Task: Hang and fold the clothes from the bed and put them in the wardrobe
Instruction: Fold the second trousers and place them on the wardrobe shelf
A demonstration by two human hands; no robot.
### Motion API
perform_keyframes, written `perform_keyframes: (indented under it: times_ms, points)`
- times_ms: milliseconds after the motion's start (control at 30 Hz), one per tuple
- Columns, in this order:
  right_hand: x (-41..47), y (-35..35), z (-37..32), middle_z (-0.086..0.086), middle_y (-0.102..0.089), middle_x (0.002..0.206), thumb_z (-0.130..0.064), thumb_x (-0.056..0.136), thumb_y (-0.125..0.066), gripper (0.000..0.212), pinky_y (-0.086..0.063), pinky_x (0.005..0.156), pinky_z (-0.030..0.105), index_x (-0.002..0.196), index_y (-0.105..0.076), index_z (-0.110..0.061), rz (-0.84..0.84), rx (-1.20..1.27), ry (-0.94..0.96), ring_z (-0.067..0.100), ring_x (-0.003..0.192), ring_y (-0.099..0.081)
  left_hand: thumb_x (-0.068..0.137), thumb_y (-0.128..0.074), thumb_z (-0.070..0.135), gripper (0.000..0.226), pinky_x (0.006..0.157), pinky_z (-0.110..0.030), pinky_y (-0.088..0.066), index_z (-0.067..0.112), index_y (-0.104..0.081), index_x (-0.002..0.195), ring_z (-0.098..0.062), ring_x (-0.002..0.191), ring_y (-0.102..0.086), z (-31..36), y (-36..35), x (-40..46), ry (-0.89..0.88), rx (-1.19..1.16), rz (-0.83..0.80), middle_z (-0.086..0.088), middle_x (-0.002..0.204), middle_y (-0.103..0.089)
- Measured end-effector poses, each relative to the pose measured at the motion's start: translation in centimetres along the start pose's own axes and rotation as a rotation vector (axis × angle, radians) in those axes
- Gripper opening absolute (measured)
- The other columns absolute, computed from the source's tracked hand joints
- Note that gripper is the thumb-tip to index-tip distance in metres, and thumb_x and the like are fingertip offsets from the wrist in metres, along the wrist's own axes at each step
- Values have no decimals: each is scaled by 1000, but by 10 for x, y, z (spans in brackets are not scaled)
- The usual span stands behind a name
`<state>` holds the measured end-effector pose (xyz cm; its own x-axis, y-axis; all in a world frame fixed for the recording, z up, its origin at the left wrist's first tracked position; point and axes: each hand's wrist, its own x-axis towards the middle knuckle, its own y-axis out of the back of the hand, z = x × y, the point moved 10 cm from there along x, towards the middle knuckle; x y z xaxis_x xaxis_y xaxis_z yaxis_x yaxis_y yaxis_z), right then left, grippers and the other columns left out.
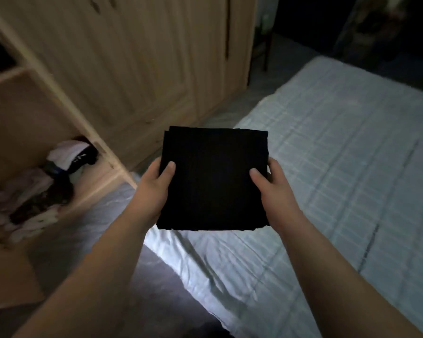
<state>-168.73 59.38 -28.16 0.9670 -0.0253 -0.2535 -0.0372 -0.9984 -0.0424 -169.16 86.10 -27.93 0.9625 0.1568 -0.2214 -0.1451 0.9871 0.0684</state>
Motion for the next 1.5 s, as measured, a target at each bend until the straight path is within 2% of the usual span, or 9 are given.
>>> perform_keyframes:
  times_ms: [233,367,500,700,833,1100,1267,1400,1500]
  points:
    - [-50,-261,-69,-13,-64,129,-27,100,-60,40,-52,102,41,137,-52,-35,-233,-6,127,8,116,-64,102,-51,41,21,100,-43,-51,54,-61,114,-8,113,-66,69,262,-84,-163,-57,288,16,121,-69]
    - [-83,-392,-84,-11,-66,128,-26,99,-62,37,-52,102,44,135,-54,-33,-362,-16,170,10,116,-64,102,-51,41,21,98,-44,-53,46,-61,120,-9,109,-67,84,389,-131,-194,-70,437,14,118,-70]
    - [-104,-488,-106,-13,-66,122,-25,100,-59,34,-54,95,37,132,-53,-35,-437,-73,235,5,109,-65,103,-52,34,19,96,-46,-55,37,-63,118,-13,104,-70,91,476,-157,-218,-145,555,8,112,-73]
    - [-90,-572,-120,-16,-63,123,-32,101,-57,39,-52,101,47,137,-48,-42,-479,-138,241,10,114,-61,101,-55,37,30,98,-46,-53,31,-58,130,-16,110,-68,92,549,-138,-214,-217,613,5,119,-71]
    - [-49,-608,-124,-13,-60,129,-35,102,-55,39,-50,104,51,139,-47,-41,-469,-155,237,14,120,-59,102,-53,34,23,99,-44,-53,33,-60,124,-14,110,-67,103,576,-95,-235,-192,612,8,116,-71]
    - [74,-698,-136,-13,-61,132,-34,102,-54,39,-49,105,48,141,-48,-38,-495,-115,260,13,121,-59,104,-51,30,20,100,-45,-52,34,-62,119,-14,110,-68,123,633,28,-264,-189,660,7,117,-72]
    - [150,-761,-152,-9,-58,138,-30,104,-51,43,-48,107,45,146,-44,-33,-458,-172,261,15,125,-57,104,-52,28,27,102,-40,-50,27,-60,129,-11,114,-65,135,679,109,-277,-188,705,7,123,-69]
    - [211,-805,-164,-9,-57,140,-32,103,-52,43,-46,108,48,145,-45,-35,-413,-224,269,16,127,-55,101,-54,37,40,105,-42,-49,27,-51,140,-12,118,-62,134,716,178,-228,-205,692,9,131,-63]
    - [254,-838,-172,-8,-56,141,-31,103,-52,43,-44,110,49,146,-46,-33,-386,-287,304,18,130,-53,101,-54,41,38,104,-42,-49,31,-52,137,-12,116,-61,135,742,233,-201,-213,648,10,130,-62]
